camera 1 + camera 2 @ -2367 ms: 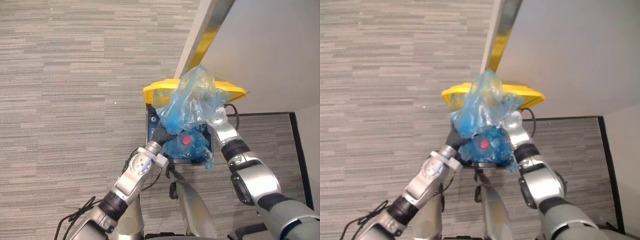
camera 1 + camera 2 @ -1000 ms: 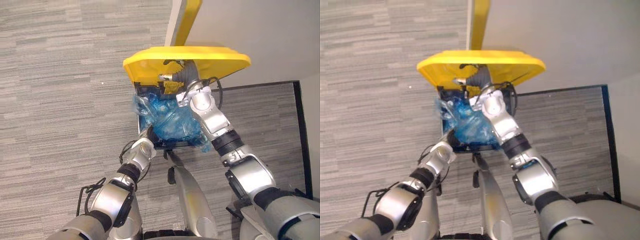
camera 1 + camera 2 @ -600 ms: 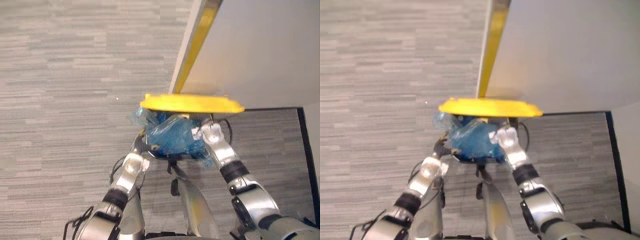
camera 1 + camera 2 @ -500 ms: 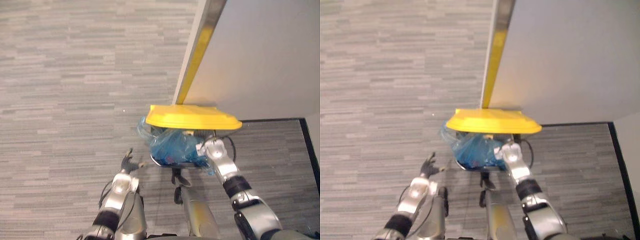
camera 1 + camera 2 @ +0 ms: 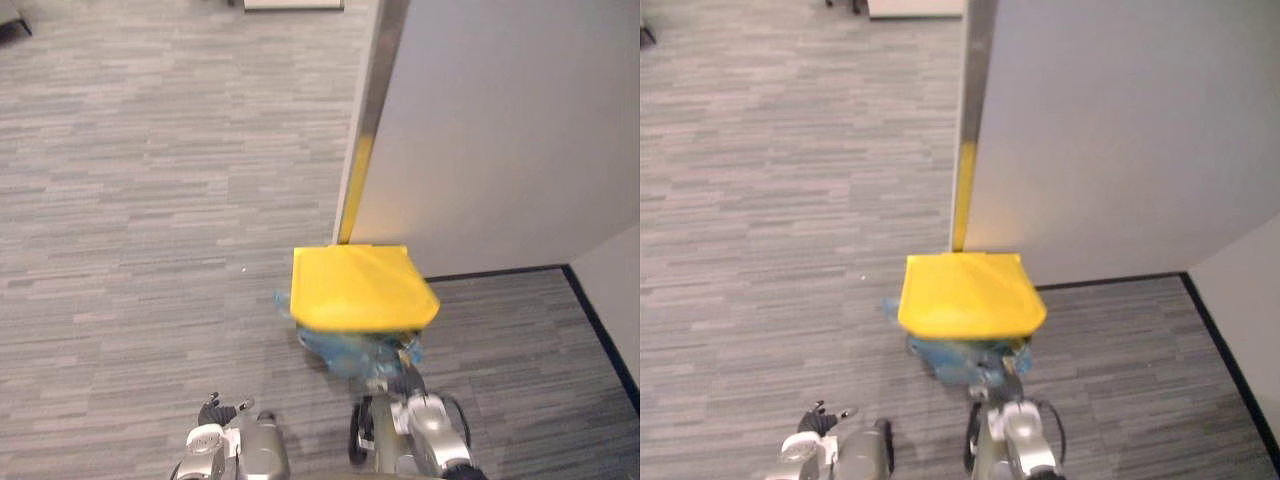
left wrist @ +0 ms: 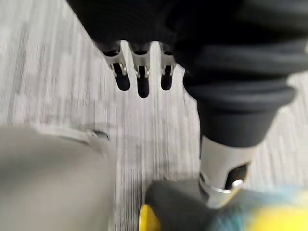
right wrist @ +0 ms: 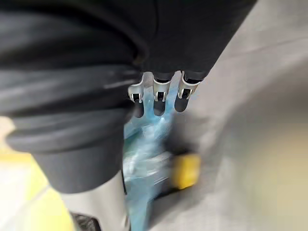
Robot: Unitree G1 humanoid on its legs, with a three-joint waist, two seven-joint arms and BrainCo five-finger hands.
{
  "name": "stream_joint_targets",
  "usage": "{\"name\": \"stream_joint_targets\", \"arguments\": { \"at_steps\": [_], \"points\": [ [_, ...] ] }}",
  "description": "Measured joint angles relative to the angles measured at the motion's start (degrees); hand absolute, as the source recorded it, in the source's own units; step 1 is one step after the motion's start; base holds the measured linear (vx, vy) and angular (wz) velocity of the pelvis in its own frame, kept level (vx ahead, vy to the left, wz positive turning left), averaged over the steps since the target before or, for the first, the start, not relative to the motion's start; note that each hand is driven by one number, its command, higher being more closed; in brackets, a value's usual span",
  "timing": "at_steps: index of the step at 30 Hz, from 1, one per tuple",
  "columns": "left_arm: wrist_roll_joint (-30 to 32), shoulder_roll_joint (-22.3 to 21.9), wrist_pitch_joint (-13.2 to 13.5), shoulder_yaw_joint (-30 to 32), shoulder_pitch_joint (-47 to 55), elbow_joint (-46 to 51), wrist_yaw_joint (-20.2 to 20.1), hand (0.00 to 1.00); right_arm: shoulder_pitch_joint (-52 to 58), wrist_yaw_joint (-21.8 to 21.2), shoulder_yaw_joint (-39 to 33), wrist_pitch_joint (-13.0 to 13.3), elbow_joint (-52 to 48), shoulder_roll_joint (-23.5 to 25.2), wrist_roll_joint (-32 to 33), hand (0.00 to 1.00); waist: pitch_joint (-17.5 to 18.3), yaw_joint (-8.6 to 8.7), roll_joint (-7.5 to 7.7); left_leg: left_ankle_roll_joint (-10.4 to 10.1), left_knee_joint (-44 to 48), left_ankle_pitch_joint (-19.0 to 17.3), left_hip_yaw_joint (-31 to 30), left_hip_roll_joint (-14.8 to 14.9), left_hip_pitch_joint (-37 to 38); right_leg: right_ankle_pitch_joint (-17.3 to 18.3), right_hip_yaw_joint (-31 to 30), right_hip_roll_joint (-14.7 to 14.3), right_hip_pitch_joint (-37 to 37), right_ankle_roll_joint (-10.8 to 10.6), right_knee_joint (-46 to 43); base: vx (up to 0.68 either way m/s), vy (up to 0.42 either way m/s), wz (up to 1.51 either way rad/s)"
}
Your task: Gather rubbish on tea table into small bin, then transfer packed bag to large trash can.
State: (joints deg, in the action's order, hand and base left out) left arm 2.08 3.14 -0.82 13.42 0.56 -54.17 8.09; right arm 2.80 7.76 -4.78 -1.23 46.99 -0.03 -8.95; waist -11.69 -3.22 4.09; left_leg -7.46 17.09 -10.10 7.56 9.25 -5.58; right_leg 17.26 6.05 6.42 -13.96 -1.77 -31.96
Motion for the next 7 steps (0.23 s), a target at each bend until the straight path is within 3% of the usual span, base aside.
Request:
{"name": "stream_joint_targets", "arguments": {
  "at_steps": [2,7],
  "points": [
    [-0.1,-2.0,0.0,0.9,-0.1,-0.7,-1.1,0.00,-0.6,0.8,-3.1,-0.3,2.5,-1.2,0.0,0.00,1.8,0.04,-2.63,1.9,-2.5,1.7,0.4,1.5,0.4,-2.5,2.5,-1.5,1.1,0.7,5.7,0.04,-0.068,-0.53],
    [-1.1,-3.0,0.0,0.8,0.5,-4.0,-2.4,0.00,-0.5,1.2,-7.1,-0.8,8.8,-2.2,0.4,0.00,5.3,0.45,-4.04,2.2,-13.4,6.5,1.4,2.1,5.8,-7.4,2.5,-4.1,5.2,0.2,15.0,0.02,-0.019,-0.11]
  ]
}}
